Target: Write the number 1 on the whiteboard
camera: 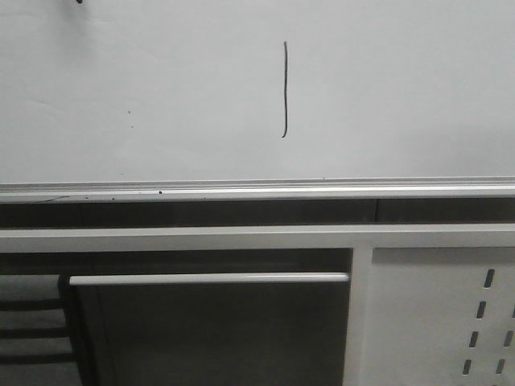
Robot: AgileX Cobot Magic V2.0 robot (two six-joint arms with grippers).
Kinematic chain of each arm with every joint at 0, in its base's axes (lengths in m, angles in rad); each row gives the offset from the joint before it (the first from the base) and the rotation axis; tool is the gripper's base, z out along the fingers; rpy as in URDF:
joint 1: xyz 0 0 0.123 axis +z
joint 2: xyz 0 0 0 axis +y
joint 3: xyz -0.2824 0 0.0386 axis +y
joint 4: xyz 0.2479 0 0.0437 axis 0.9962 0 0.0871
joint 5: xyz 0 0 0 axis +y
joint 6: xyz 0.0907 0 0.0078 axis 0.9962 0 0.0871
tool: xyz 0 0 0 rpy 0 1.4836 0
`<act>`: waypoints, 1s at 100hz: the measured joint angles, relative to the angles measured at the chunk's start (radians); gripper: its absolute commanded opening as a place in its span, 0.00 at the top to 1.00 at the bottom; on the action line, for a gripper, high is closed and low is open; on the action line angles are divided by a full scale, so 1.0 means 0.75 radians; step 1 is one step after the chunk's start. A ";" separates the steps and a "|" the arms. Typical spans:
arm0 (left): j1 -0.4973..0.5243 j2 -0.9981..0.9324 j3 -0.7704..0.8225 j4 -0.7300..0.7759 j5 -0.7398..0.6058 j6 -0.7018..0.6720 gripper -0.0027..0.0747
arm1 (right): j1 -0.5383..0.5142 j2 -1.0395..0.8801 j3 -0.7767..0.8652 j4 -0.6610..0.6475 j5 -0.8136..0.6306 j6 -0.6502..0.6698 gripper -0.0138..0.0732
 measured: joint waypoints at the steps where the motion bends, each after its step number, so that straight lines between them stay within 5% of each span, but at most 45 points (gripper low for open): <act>1: 0.000 0.000 0.000 0.000 0.000 0.000 0.99 | 0.000 0.000 0.000 0.000 0.000 0.000 0.92; 82: 0.000 0.000 0.000 0.000 0.000 -0.003 0.99 | 0.000 0.000 0.000 0.000 -0.003 0.000 0.92; 92: 0.000 0.000 0.000 0.000 0.000 -0.003 0.99 | 0.000 0.000 0.009 -0.121 -0.060 0.052 0.92; 100: 0.000 0.000 0.000 0.000 0.000 -0.003 0.99 | -0.005 0.000 0.043 -0.366 -0.161 0.286 0.92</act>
